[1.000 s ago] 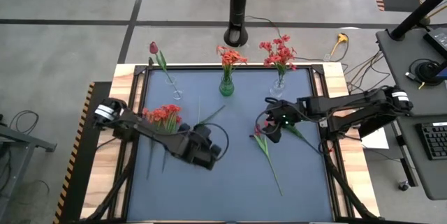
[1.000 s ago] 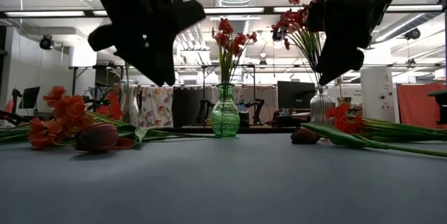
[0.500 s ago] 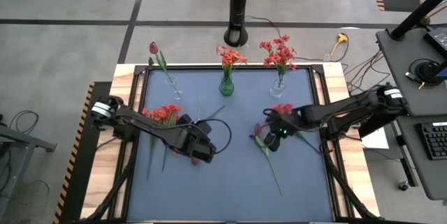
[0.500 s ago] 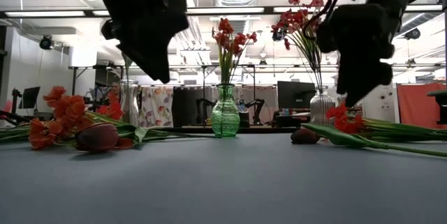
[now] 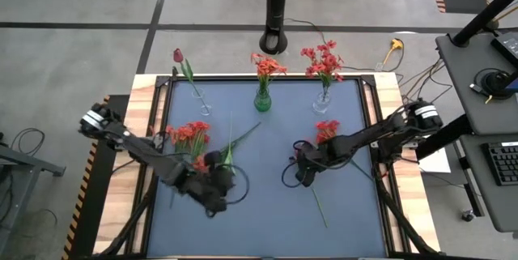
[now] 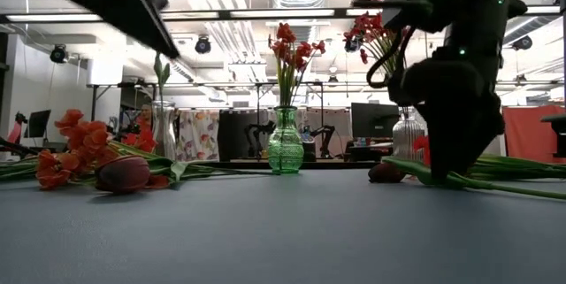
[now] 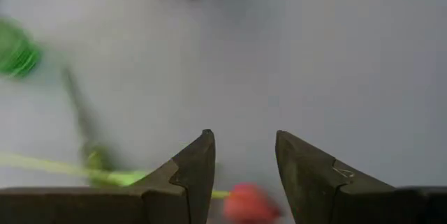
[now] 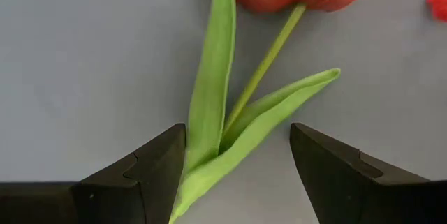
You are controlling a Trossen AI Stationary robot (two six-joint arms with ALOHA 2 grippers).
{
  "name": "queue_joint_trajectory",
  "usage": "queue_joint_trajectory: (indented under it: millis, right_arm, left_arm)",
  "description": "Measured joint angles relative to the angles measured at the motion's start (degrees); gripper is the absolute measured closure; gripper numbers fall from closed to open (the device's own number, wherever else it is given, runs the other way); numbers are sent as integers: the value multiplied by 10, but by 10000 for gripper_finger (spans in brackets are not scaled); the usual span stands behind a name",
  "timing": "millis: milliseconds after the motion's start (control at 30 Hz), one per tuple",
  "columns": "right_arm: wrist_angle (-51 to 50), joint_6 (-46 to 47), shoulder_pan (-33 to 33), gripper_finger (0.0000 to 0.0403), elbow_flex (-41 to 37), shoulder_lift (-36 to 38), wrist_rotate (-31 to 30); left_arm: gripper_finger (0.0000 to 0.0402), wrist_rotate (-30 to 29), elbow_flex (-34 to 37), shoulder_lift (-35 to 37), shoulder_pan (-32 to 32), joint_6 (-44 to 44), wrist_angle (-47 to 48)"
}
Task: Sort flowers into vase by color
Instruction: Put the right red tulip into the left transparent vase
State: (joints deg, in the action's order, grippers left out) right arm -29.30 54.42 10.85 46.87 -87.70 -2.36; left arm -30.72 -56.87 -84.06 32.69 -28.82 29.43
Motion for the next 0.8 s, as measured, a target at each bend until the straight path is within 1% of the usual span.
queue_joint_trajectory:
  millis: [100,200,300,400,533,667,800]
  right_arm:
    - [-6,3,3,154,16,-21,-14]
    - [-13,2,3,162,30,-33,-20]
    - [-16,1,3,186,44,-41,-23]
    - [-25,-8,3,222,52,-44,-23]
    - [-26,-26,2,281,56,-48,-22]
    - [-34,-42,1,339,56,-43,-21]
    - [-37,-61,0,381,57,-28,-20]
  left_arm:
    - [277,-41,29,47,32,-7,-37]
    - [281,-115,51,90,60,-21,-53]
    - [282,-198,65,124,83,-47,-54]
    - [283,-259,76,150,101,-64,-52]
    - [283,-297,80,178,109,-76,-49]
    - [283,-306,80,201,108,-77,-47]
    - [283,-330,80,221,108,-77,-34]
